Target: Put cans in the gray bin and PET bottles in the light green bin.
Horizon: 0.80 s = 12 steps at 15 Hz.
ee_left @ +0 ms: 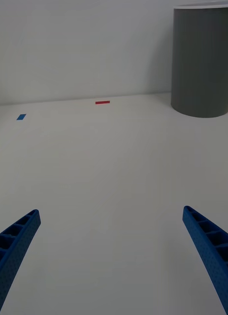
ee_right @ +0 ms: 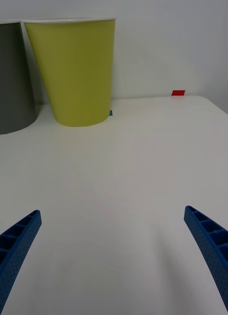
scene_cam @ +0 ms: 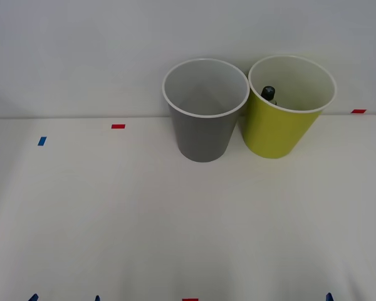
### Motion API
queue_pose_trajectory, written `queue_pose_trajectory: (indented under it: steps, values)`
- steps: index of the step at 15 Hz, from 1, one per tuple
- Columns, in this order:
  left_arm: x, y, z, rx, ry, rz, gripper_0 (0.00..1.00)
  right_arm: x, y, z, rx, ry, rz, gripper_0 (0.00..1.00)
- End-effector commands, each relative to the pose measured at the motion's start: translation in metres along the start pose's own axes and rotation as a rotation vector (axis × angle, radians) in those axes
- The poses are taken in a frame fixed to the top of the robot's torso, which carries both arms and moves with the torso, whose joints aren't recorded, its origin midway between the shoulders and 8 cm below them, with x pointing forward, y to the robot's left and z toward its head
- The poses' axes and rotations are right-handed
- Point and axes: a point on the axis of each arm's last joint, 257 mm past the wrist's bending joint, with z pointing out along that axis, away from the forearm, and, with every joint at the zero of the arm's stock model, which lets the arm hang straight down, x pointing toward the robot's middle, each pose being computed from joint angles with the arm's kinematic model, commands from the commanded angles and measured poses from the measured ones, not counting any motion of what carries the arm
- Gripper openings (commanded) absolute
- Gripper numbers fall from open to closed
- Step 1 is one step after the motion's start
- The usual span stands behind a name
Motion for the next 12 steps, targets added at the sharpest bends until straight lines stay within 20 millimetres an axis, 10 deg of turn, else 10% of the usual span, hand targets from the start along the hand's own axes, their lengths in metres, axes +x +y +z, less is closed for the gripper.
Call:
queue_pose_trajectory:
  steps: [1,12]
  values:
    - [0.0000,0.0000,0.0000,0.000,0.000,0.000,1.00,-0.0001,0.0002,0.0002,0.000,-0.001,0.001,1.00]
    - [0.0000,0.0000,0.0000,0.000,0.000,0.000,1.00,-0.0001,0.0002,0.0002,0.000,-0.001,0.001,1.00]
